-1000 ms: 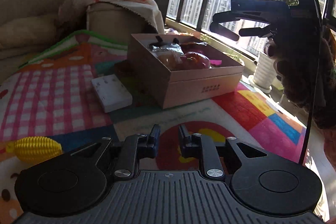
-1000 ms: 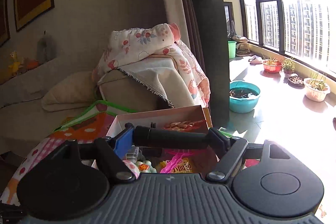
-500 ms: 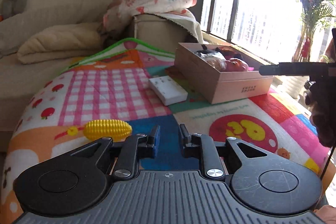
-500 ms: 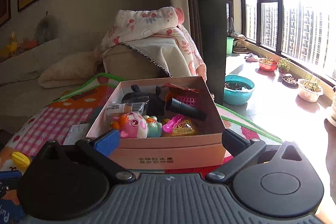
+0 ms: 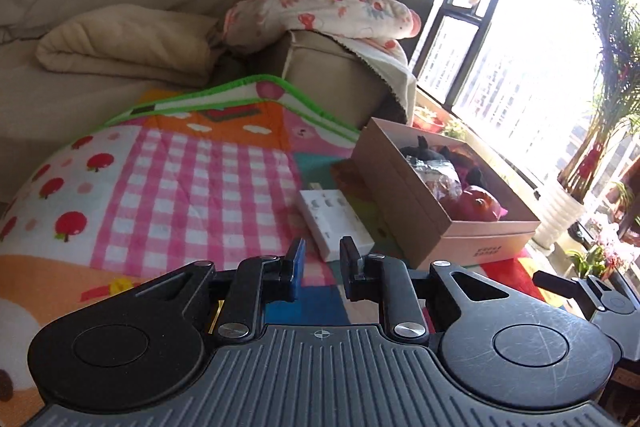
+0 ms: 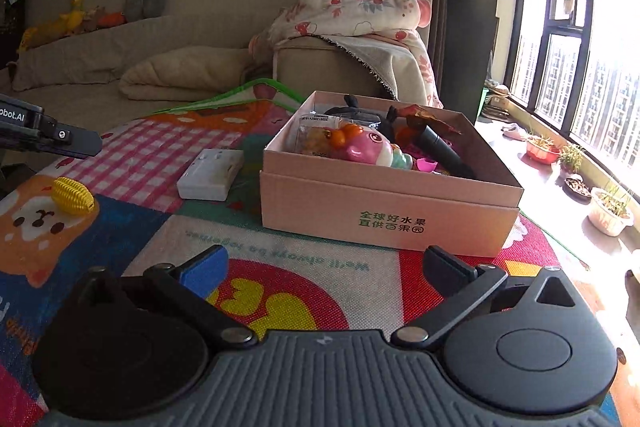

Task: Organize objects
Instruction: 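Lower the black stick into the box and open the right tool, then grasp the yellow corn toy on the mat with the left tool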

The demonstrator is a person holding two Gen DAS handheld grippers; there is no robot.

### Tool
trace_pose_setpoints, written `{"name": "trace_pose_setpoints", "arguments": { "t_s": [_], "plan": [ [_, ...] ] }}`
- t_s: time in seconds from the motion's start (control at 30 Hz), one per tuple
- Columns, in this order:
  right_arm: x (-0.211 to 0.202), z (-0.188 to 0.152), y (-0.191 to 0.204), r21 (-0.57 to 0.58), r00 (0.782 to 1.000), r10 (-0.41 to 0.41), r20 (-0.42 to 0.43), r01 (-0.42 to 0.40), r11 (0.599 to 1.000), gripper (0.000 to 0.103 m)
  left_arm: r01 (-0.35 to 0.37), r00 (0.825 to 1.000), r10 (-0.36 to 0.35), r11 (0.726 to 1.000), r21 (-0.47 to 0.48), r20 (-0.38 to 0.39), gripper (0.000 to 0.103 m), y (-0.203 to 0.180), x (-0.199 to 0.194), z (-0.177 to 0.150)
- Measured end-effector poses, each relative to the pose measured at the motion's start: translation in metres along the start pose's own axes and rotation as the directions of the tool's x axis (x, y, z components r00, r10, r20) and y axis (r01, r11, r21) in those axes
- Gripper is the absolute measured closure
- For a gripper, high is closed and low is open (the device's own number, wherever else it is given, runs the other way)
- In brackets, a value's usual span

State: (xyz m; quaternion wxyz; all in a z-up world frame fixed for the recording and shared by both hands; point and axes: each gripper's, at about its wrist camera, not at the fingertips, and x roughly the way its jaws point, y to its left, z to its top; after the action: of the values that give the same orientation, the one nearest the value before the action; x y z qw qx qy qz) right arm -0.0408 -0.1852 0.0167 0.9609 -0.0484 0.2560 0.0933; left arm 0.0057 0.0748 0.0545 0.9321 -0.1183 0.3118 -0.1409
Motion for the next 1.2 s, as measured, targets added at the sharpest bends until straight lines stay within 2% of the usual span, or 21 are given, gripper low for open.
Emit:
{"name": "trace_pose_setpoints", "arguments": {
  "t_s": [0.07,0.2,0.4,0.47,0.53,0.57,0.73,0.9,1.07,1.2],
  "plan": [
    [0.0,0.0,-0.003,0.014,1.0,0.003,0.002,-0.003,1.0,0.0,-0.012,1.0,0.011,1.0,-0.018,-0.02,0.082,-0.008,0.025,0.008],
    [-0.003,-0.001,-0.004,0.022,1.0,0.006,0.023,-0.007,1.0,0.0,-0.068,0.995,0.059,0.99,-0.121,-0.075,0.082,-0.006,0.061,0.023],
    [-0.006,-0.002,-0.007,0.036,0.999,0.015,0.04,-0.017,0.999,0.0,-0.11,0.979,0.076,0.977,-0.181,-0.188,0.081,-0.003,0.1,0.031],
    [-0.008,-0.002,-0.008,0.041,0.999,0.017,0.048,-0.019,0.999,0.0,-0.112,0.976,0.074,0.977,-0.179,-0.207,0.076,-0.007,0.109,0.031],
    [-0.008,-0.003,-0.008,0.043,0.998,0.021,0.052,-0.023,0.999,0.0,-0.111,0.973,0.077,0.982,-0.152,-0.217,0.067,-0.016,0.116,0.033],
    [-0.009,-0.003,-0.009,0.044,0.998,0.022,0.053,-0.025,0.999,0.0,-0.108,0.972,0.076,0.984,-0.139,-0.22,0.067,-0.021,0.119,0.034],
    [-0.011,-0.004,-0.009,0.047,0.998,0.023,0.064,-0.026,0.999,0.0,-0.085,0.972,0.065,0.993,-0.08,-0.226,0.065,-0.042,0.137,0.039],
    [-0.012,-0.004,-0.008,0.047,0.997,0.025,0.067,-0.028,0.998,0.0,-0.116,0.974,0.108,0.993,-0.033,-0.198,0.069,-0.051,0.146,0.045],
    [-0.014,-0.004,-0.009,0.054,0.997,0.026,0.072,-0.029,0.998,0.0,-0.11,0.98,0.128,0.987,0.117,-0.154,0.063,-0.055,0.144,0.041],
    [-0.013,-0.004,-0.009,0.053,0.997,0.025,0.068,-0.029,0.998,0.0,-0.14,0.977,0.175,0.959,0.247,-0.126,0.062,-0.054,0.131,0.036]
  ]
}}
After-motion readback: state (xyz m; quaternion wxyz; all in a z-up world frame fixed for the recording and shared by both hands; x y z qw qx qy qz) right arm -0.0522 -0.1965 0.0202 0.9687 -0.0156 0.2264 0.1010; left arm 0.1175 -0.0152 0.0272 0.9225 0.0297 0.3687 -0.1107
